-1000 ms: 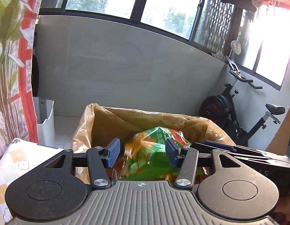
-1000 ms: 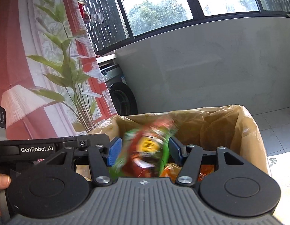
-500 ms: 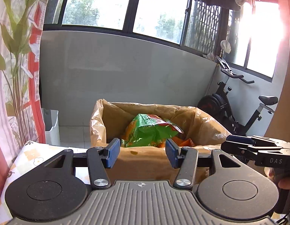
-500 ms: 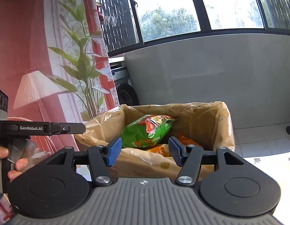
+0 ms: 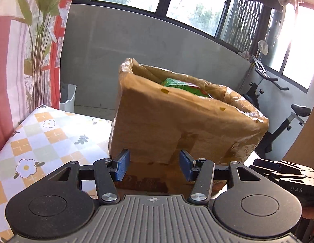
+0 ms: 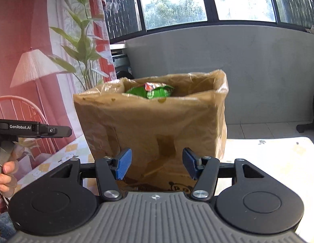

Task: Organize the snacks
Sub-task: 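Move both grippers back to the snack pile, then grasp the dark round cake packet with the left gripper while the right gripper grasps the green pastry packet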

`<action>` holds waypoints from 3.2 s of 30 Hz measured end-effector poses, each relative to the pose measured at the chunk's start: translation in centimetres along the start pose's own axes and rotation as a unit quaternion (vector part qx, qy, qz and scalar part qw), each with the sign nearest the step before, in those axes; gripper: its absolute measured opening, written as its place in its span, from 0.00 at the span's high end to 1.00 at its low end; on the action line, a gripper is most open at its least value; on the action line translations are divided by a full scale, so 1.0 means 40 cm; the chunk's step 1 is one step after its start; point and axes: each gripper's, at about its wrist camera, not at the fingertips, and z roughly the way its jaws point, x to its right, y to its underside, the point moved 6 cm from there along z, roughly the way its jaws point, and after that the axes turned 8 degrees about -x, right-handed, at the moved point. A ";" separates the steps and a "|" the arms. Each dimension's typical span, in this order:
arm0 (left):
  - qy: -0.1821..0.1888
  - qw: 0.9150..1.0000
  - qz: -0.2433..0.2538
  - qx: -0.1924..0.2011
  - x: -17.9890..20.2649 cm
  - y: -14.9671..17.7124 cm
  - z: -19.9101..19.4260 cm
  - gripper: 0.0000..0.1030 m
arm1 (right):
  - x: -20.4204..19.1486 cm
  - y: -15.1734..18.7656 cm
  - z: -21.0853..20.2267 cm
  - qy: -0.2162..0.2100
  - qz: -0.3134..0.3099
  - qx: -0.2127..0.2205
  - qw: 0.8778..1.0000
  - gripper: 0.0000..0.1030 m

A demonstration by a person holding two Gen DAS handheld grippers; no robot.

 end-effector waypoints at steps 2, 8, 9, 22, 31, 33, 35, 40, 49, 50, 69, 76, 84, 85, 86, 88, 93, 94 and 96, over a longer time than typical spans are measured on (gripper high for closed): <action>-0.001 1.000 0.004 -0.008 0.005 0.007 0.021 0.46 | 0.008 0.033 0.046 -0.002 0.010 -0.028 1.000 0.42; -0.007 0.999 0.031 -0.041 0.038 0.045 0.100 0.46 | 0.020 0.109 0.176 0.016 0.014 -0.106 0.994 0.42; -0.008 0.999 0.026 -0.047 0.038 0.056 0.111 0.46 | 0.024 0.115 0.191 0.020 0.017 -0.118 0.993 0.42; -0.025 0.996 0.014 -0.082 0.014 0.104 0.155 0.45 | 0.008 0.148 0.286 0.017 0.031 -0.144 0.989 0.43; -0.028 0.993 0.013 -0.111 0.034 0.134 0.188 0.39 | -0.004 0.194 0.269 0.032 -0.033 -0.133 0.990 0.58; -0.031 0.992 0.005 -0.123 0.039 0.143 0.205 0.34 | 0.001 0.209 0.249 0.031 -0.040 -0.128 0.990 0.60; -0.024 0.991 -0.008 -0.130 0.050 0.156 0.220 0.34 | 0.014 0.232 0.224 0.021 -0.040 -0.120 0.992 0.60; -0.025 0.990 0.006 -0.142 0.088 0.177 0.260 0.34 | 0.047 0.264 0.186 0.027 -0.012 -0.101 0.994 0.61; -0.046 0.985 0.016 -0.166 0.100 0.202 0.341 0.34 | 0.056 0.248 0.189 0.033 -0.001 -0.094 0.995 0.61; -0.050 0.986 0.023 -0.158 0.101 0.204 0.341 0.34 | 0.056 0.249 0.190 0.032 -0.001 -0.093 0.995 0.61; -0.061 0.988 0.005 -0.139 0.057 0.274 0.239 0.52 | 0.062 0.247 0.178 0.026 0.005 -0.093 0.995 0.60; -0.066 0.988 0.002 -0.140 0.044 0.279 0.223 0.52 | 0.064 0.246 0.179 0.023 0.007 -0.095 0.995 0.60; -0.057 0.988 -0.011 -0.146 0.028 0.276 0.210 0.52 | 0.063 0.247 0.182 0.019 0.008 -0.096 0.995 0.60; -0.055 0.988 -0.013 -0.146 0.026 0.277 0.207 0.52 | 0.066 0.247 0.181 0.017 0.010 -0.095 0.995 0.60; -0.056 0.988 -0.014 -0.146 0.025 0.278 0.204 0.52 | 0.066 0.248 0.179 0.016 0.009 -0.095 0.995 0.60; -0.057 0.988 -0.019 -0.145 0.022 0.281 0.195 0.52 | 0.062 0.248 0.178 0.019 0.005 -0.096 0.995 0.60; -0.057 0.987 -0.032 -0.144 0.011 0.289 0.174 0.53 | 0.043 0.251 0.180 0.020 -0.017 -0.099 0.995 0.60; -0.057 0.987 -0.035 -0.143 0.008 0.291 0.168 0.53 | 0.036 0.253 0.180 0.018 -0.026 -0.100 0.994 0.60; -0.062 0.987 -0.033 -0.143 0.007 0.295 0.161 0.53 | 0.018 0.257 0.179 0.021 -0.046 -0.102 0.993 0.60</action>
